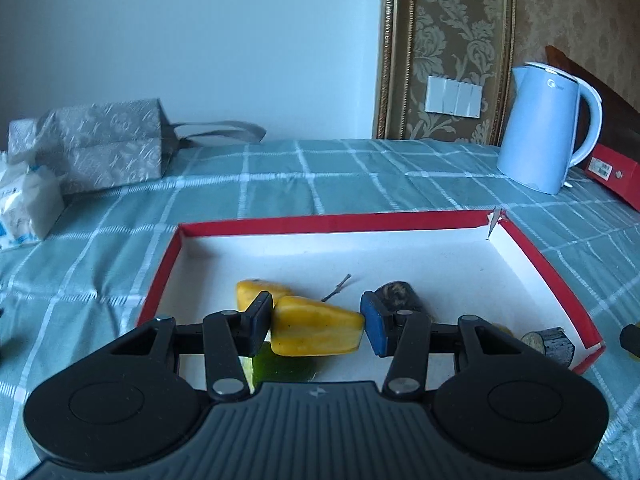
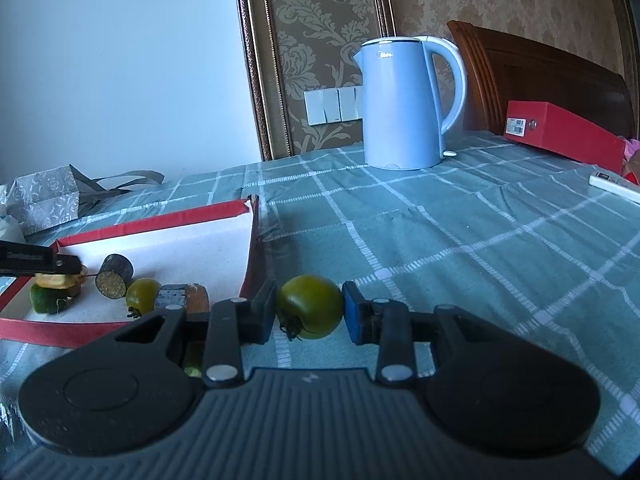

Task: Organize fruits
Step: 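Lower the yellow pepper into the tray and open the left gripper while the right holds the tomato, then lower the green tomato into the tray and open the right gripper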

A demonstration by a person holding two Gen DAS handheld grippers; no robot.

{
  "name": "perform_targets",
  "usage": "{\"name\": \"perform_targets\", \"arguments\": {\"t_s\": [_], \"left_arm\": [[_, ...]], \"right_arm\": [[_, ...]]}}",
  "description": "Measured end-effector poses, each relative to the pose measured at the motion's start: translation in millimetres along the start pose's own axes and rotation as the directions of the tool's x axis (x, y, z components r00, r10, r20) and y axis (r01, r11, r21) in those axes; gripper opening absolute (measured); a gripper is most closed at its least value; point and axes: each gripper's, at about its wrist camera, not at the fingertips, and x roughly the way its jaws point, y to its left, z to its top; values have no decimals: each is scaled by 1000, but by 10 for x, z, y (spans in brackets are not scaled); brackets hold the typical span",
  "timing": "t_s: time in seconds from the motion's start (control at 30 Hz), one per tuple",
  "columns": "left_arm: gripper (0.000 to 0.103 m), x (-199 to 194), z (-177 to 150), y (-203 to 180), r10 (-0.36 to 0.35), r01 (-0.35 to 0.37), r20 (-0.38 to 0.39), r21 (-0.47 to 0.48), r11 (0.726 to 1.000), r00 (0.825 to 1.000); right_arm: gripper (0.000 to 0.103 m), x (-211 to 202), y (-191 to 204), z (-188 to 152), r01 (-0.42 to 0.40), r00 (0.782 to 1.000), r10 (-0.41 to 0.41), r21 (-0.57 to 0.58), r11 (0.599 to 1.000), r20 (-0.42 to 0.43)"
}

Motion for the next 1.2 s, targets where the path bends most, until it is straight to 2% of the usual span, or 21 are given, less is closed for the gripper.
{"name": "perform_targets", "arguments": {"t_s": [0.13, 0.17, 0.23, 0.33, 0.4, 0.5, 0.67, 0.8, 0.93, 1.1, 1.2], "left_arm": [[48, 70, -4, -80, -23, 23, -18, 6, 1000, 1000], [50, 82, -20, -95, -18, 18, -16, 7, 1000, 1000], [61, 94, -51, -130, 15, -15, -7, 32, 999, 1000], [66, 82, -74, -107, 18, -18, -9, 30, 999, 1000], [67, 19, -92, -74, 20, -20, 7, 11, 1000, 1000], [76, -140, -152, -40, 51, -51, 49, 5, 999, 997], [77, -488, -334, -1, 72, -73, 100, 3, 997, 992], [79, -680, -452, 46, 59, -59, 105, -9, 998, 993], [80, -723, -565, 68, 53, -53, 73, -4, 999, 996], [80, -634, -650, 183, 11, -12, -20, -59, 998, 1000], [80, -579, -675, 209, 23, -26, -47, -76, 997, 999]], "right_arm": [[32, 9, 2, -2, -4, 1000, 4, 2, 1000, -9], [32, 10, -1, -2, -4, 1000, 4, 4, 1000, -9], [32, 14, -10, -1, -5, 1000, 5, 7, 1000, -10], [32, 18, -6, -3, -6, 1000, 6, 6, 1000, -11], [32, 22, -7, -1, -8, 1000, 8, 5, 1000, -13], [32, 28, -11, 1, -8, 1000, 9, 7, 1000, -16], [32, 33, -11, 0, -11, 1000, 11, 6, 1000, -19], [32, 33, -8, -2, -9, 1000, 9, 4, 1000, -18], [32, 32, 7, -7, -12, 1000, 11, -9, 1000, -19], [32, 36, 27, -6, -7, 1000, 6, -19, 1000, -23], [32, 36, 37, -5, 2, 1000, -2, -23, 1000, -23]]}}
